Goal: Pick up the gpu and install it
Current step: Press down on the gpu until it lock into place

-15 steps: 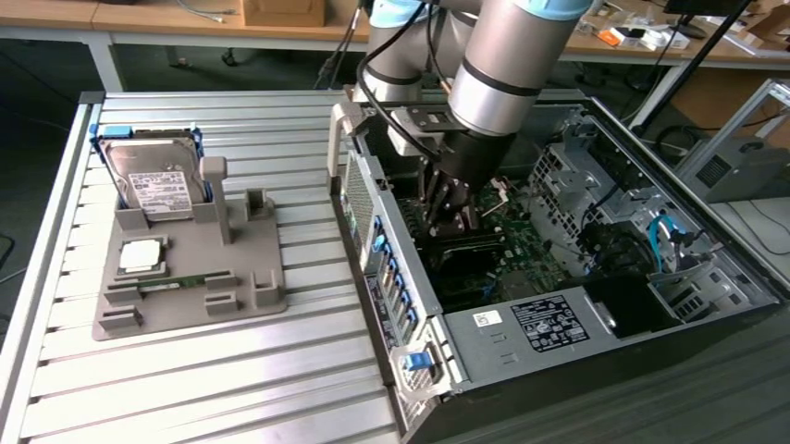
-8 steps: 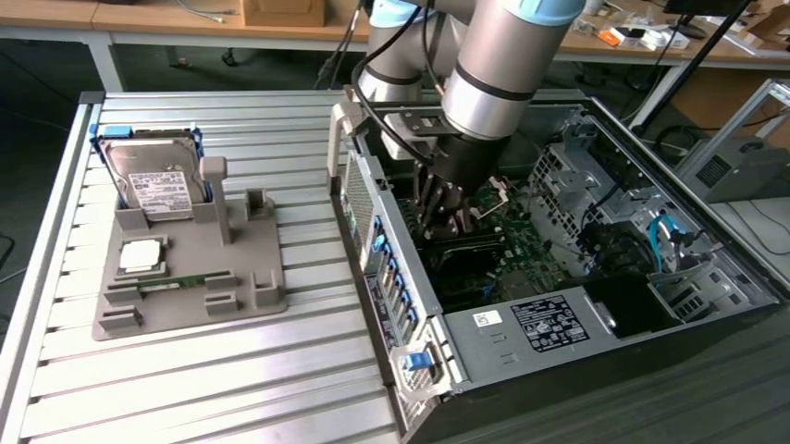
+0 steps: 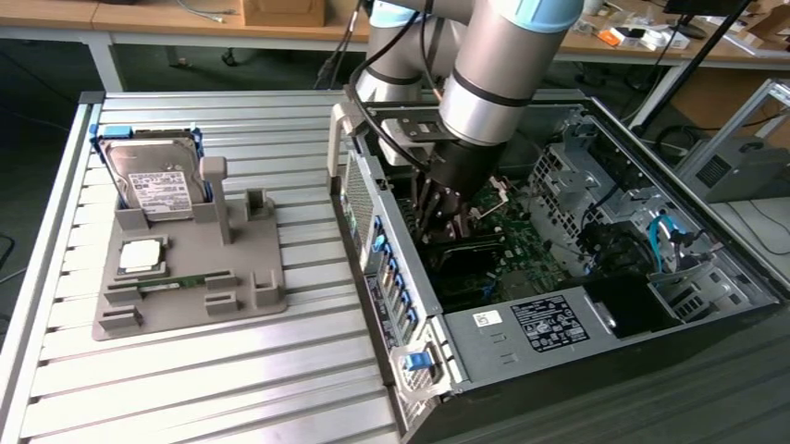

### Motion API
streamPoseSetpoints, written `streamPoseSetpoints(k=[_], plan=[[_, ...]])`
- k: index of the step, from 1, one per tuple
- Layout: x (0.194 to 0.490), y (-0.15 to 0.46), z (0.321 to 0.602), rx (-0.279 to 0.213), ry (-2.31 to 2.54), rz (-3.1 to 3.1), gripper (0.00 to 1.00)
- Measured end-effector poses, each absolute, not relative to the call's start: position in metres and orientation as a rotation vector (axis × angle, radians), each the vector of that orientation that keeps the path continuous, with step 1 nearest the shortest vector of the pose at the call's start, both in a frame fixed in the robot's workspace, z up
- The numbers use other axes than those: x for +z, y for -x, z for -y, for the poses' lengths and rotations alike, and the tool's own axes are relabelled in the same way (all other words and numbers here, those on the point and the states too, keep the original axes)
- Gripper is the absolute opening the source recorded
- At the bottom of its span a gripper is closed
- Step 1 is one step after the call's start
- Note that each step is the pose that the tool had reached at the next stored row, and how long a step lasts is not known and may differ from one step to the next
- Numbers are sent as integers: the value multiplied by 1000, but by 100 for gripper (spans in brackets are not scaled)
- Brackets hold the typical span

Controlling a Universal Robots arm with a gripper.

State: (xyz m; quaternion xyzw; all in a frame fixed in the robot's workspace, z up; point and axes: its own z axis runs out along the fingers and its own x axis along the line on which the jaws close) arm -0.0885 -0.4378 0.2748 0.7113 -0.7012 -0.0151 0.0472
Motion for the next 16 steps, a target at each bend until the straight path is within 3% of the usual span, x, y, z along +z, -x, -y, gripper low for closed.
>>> streamPoseSetpoints(k=[16], plan=[[271, 92, 444, -46, -2170, 2139, 11]])
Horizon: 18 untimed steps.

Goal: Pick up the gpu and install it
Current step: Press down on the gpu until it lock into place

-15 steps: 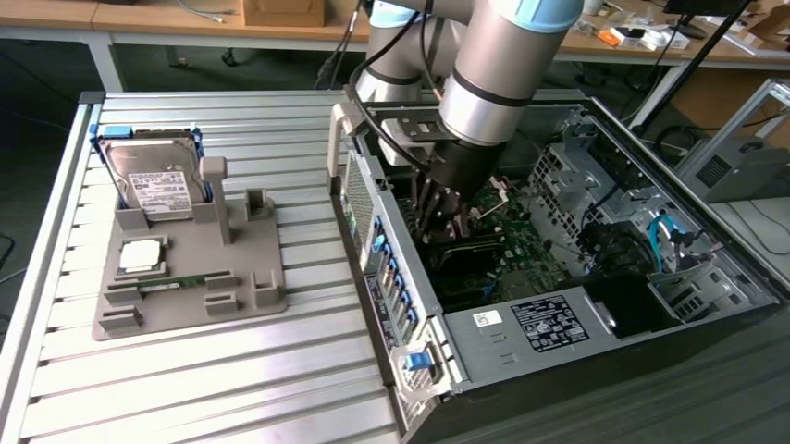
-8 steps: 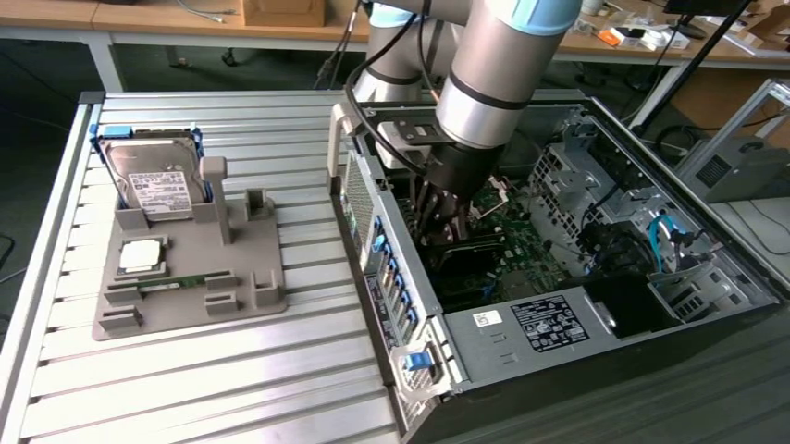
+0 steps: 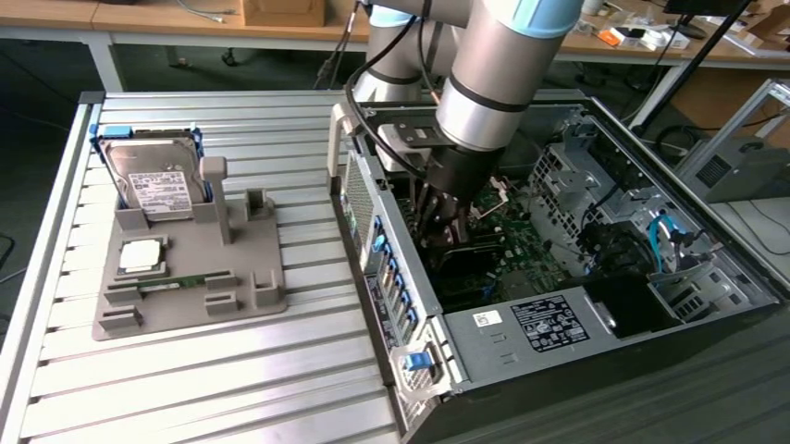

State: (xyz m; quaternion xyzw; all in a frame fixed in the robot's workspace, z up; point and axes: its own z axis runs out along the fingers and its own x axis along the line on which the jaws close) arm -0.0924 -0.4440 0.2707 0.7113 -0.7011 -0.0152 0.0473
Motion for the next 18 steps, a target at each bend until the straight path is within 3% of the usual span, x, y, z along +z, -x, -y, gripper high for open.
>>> streamPoseSetpoints(k=[18], plan=[[270, 92, 440, -46, -2172, 2135, 11]])
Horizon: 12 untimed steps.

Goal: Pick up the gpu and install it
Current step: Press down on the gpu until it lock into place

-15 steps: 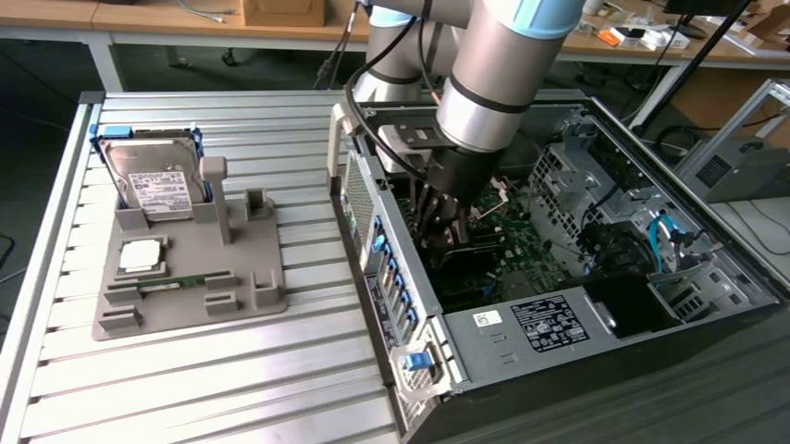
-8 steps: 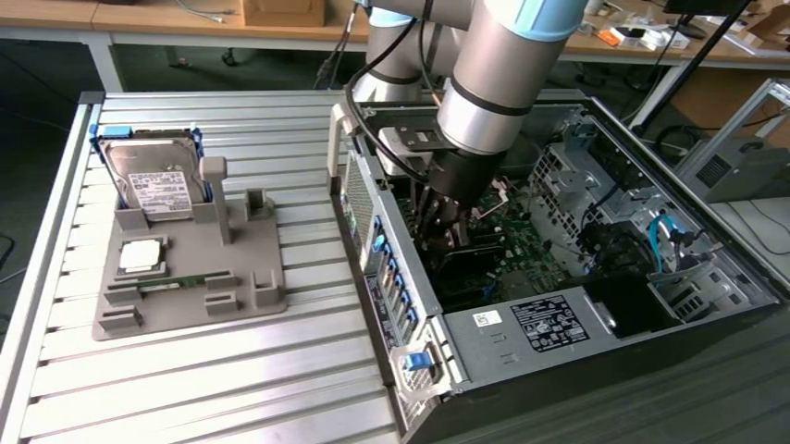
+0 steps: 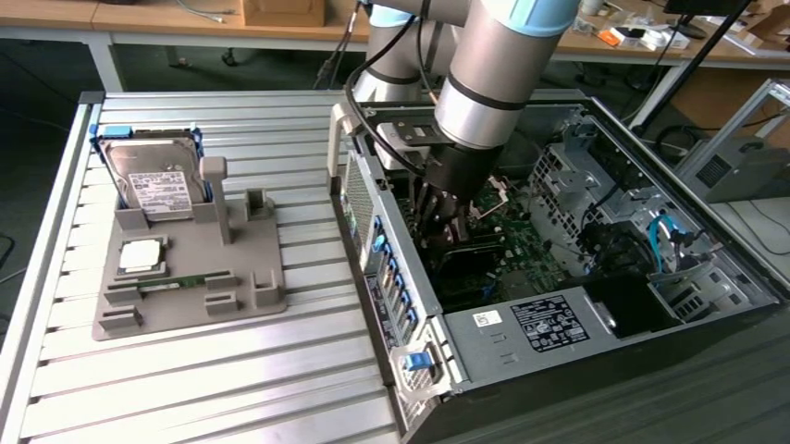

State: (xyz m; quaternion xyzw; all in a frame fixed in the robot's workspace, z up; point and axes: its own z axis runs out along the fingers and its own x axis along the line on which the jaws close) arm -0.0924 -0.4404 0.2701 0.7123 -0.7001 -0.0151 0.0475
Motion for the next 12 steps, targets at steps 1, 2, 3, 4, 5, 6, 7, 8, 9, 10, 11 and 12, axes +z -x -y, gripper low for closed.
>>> streamPoseSetpoints(k=[1, 2, 3, 4, 5, 6, 7, 8, 9, 10, 11, 12], plan=[[270, 92, 440, -46, -2172, 2135, 11], [270, 92, 440, -46, -2172, 2135, 11], [270, 93, 440, -46, -2172, 2136, 11], [269, 93, 440, -46, -2172, 2136, 11], [269, 93, 440, -46, -2172, 2135, 11], [268, 93, 440, -46, -2172, 2135, 11], [267, 93, 440, -46, -2172, 2135, 11], [266, 93, 440, -46, -2172, 2135, 11], [266, 93, 440, -46, -2172, 2135, 11], [265, 93, 440, -46, -2172, 2135, 11], [265, 93, 440, -46, -2171, 2135, 11], [265, 93, 440, -45, -2170, 2134, 11]])
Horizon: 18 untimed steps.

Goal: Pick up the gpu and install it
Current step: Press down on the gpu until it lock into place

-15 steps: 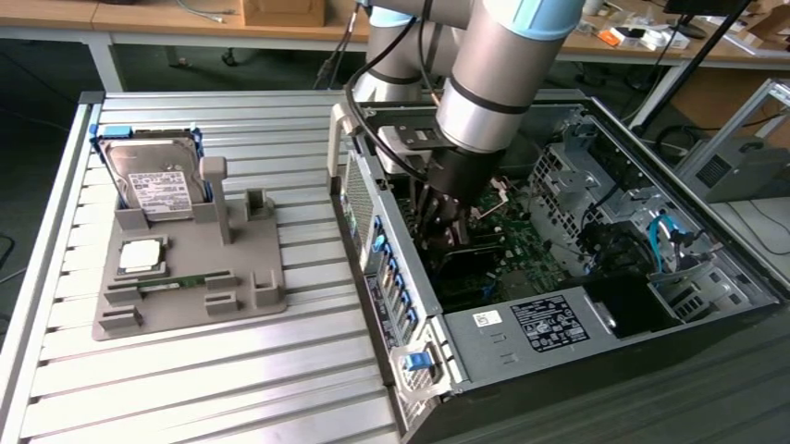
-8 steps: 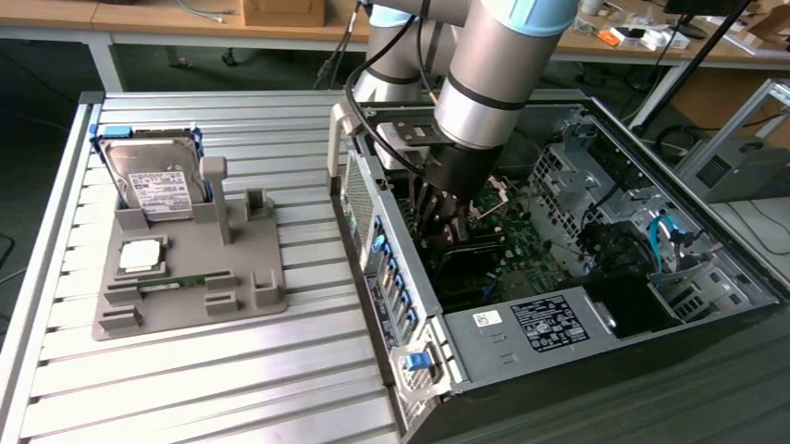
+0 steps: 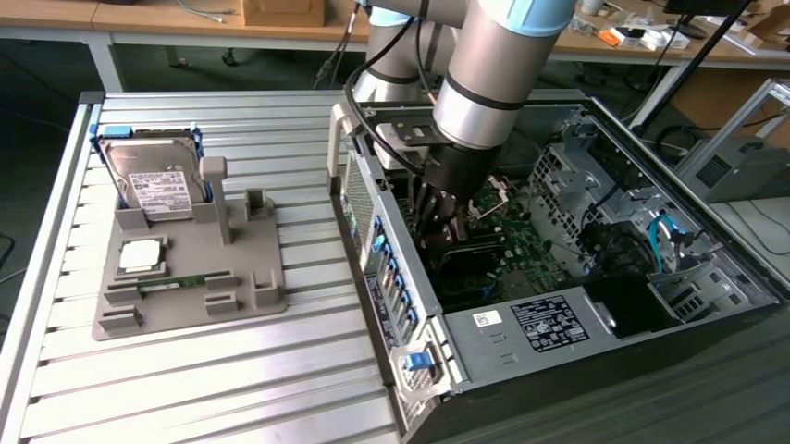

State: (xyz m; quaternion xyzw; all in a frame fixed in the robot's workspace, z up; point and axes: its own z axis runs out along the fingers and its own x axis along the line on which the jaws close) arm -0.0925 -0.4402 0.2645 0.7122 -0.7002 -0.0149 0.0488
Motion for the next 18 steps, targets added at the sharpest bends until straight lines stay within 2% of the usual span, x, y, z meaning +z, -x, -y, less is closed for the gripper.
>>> streamPoseSetpoints(k=[14, 18], plan=[[283, 90, 440, -46, -2173, 2136, 11], [283, 74, 440, -51, -2171, 2134, 11]])
